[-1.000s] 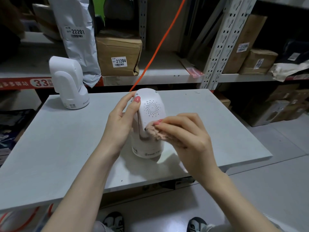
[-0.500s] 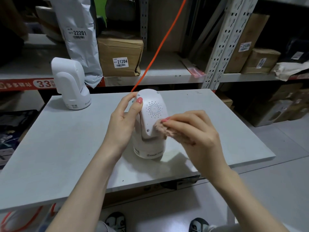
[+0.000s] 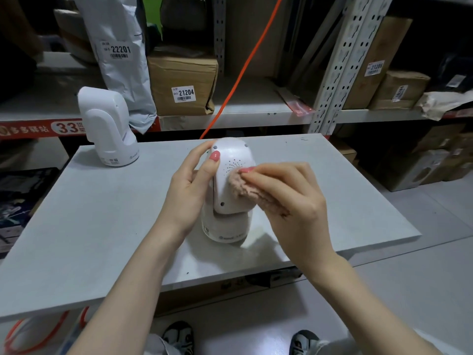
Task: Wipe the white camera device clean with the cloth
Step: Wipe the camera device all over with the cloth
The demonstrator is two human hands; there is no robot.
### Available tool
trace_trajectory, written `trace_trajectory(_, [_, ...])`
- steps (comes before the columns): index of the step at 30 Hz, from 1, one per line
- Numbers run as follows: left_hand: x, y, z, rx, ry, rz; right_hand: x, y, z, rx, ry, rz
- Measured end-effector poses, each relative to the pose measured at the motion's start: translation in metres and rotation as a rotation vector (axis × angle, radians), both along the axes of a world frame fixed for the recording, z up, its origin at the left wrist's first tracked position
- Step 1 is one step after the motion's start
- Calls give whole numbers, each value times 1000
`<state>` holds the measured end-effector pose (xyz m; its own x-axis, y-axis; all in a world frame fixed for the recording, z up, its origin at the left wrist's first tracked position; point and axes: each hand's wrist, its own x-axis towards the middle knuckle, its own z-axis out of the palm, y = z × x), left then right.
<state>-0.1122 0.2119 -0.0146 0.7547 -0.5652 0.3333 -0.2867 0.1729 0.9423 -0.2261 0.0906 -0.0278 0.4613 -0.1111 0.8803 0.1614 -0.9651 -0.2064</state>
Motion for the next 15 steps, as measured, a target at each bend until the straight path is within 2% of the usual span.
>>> trace_trajectory(3, [2,-1,0,3,20,13,-4,-4,-3,-49,15,18])
trace_trajectory(7, [4,0,-6,59,-7,-20,-5,-11,6,56,-21,-32])
trace_trajectory(10, [2,0,-6,28,-10,-9,0,-4,9,99,-36,-66])
trace_trajectory(15, [4,-1,-8,-3,3,17,4,7,0,12,-48,-23])
